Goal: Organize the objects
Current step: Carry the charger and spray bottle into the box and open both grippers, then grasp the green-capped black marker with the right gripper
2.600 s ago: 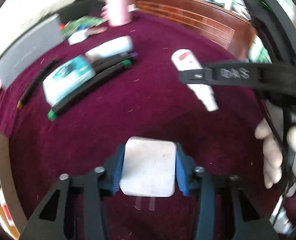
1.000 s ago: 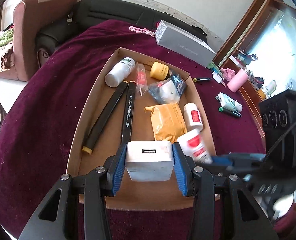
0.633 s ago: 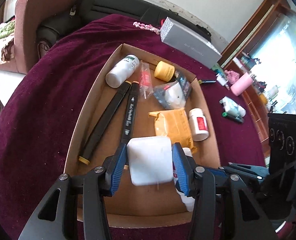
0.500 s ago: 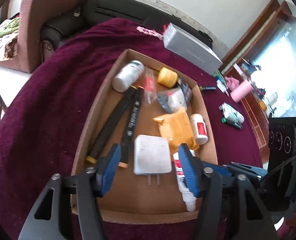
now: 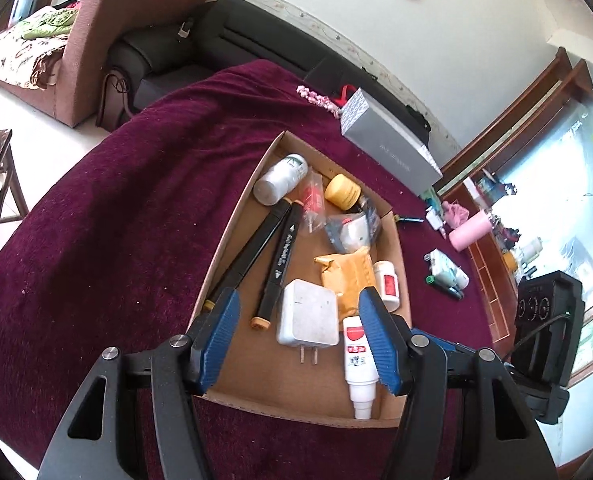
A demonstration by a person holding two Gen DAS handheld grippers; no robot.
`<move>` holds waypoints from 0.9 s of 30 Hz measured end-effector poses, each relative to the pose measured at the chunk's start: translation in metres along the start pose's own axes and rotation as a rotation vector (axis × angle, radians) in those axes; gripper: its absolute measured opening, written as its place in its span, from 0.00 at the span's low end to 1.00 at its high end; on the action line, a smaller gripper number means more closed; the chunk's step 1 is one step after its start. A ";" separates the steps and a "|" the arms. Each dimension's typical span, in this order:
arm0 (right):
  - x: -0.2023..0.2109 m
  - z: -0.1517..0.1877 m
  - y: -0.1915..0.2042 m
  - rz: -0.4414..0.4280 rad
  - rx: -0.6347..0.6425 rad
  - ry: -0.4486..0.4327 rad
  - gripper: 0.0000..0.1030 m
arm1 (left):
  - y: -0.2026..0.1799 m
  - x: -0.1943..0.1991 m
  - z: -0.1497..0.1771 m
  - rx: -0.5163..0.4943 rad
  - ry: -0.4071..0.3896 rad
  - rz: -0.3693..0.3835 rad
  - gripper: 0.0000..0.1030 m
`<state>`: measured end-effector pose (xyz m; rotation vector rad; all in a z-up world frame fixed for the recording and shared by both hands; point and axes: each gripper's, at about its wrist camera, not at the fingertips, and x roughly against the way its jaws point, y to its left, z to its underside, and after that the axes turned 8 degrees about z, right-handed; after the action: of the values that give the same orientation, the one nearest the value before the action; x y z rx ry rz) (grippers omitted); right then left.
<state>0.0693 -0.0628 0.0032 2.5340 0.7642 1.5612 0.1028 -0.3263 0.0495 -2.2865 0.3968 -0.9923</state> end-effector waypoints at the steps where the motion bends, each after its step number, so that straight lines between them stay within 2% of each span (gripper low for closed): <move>1: 0.004 0.000 -0.004 0.005 -0.005 -0.008 0.47 | -0.003 0.001 0.000 -0.008 -0.002 0.000 0.54; 5: 0.024 -0.004 -0.030 0.045 -0.038 -0.062 0.49 | -0.020 0.002 0.002 -0.056 0.001 0.018 0.54; 7: 0.038 -0.006 -0.056 0.071 -0.088 -0.096 0.54 | -0.031 0.000 0.005 -0.081 0.008 0.033 0.54; 9: 0.051 -0.007 -0.083 0.104 -0.142 -0.123 0.54 | -0.041 -0.005 0.008 -0.102 0.018 0.049 0.54; 12: 0.070 -0.003 -0.132 0.148 -0.253 -0.158 0.54 | -0.062 -0.018 0.014 -0.142 0.051 0.072 0.54; 20: 0.099 0.007 -0.209 0.215 -0.395 -0.206 0.54 | -0.129 -0.055 0.035 -0.285 0.160 0.116 0.54; 23: 0.107 0.006 -0.230 0.242 -0.422 -0.207 0.54 | -0.144 -0.065 0.044 -0.330 0.187 0.120 0.54; 27: 0.108 0.006 -0.240 0.258 -0.439 -0.205 0.55 | -0.149 -0.079 0.053 -0.332 0.228 0.119 0.54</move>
<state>0.0233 0.1962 0.0146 2.4663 0.0588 1.3153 0.0931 -0.1511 0.0728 -2.4082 0.8379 -1.2037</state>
